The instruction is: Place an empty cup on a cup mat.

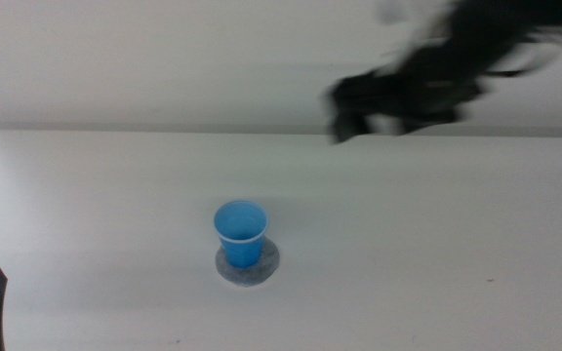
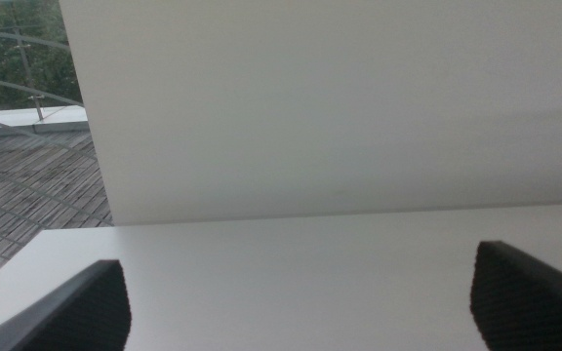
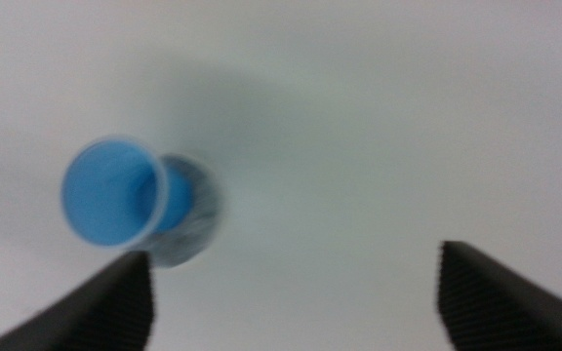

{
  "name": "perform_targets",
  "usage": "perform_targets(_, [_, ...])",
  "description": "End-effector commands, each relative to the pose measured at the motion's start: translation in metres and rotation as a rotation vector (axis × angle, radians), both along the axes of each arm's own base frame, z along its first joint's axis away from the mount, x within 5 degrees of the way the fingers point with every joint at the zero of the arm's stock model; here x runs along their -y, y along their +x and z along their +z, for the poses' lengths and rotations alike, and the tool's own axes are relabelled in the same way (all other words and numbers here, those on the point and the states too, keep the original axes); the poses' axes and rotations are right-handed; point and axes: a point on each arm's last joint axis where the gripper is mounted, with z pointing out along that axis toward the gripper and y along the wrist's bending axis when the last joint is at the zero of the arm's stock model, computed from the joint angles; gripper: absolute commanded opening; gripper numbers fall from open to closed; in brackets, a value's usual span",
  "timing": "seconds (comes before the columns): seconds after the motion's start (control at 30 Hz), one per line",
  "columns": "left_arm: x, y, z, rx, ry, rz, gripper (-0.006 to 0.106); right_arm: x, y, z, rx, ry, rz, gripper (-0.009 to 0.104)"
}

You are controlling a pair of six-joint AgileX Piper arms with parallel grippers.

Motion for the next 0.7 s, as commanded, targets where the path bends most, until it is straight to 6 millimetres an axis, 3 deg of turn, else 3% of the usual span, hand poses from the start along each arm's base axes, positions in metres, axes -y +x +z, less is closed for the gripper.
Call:
perform_targets(0.0, [0.001, -0.001, -0.011, 0.011, -0.005, -0.009, 0.094, 0.043, -0.027, 0.011, 0.152, 0.016, -0.027, 0.088])
perform_targets(0.1, [0.001, -0.001, -0.011, 0.011, -0.005, -0.009, 0.094, 0.093, -0.071, 0.013, 0.371, 0.012, -0.049, 0.092])
perform_targets(0.27, [0.001, -0.001, -0.011, 0.011, -0.005, -0.009, 0.094, 0.146, -0.158, -0.006, 0.63, 0.049, -0.191, 0.092])
perform_targets(0.47, [0.001, -0.001, -0.011, 0.011, -0.005, -0.009, 0.094, 0.17, -0.225, -0.052, 0.752, -0.031, -0.251, 0.092])
perform_targets(0.67, [0.001, -0.001, -0.011, 0.011, -0.005, -0.009, 0.094, 0.175, -0.256, -0.081, 0.865, -0.032, -0.264, 0.092])
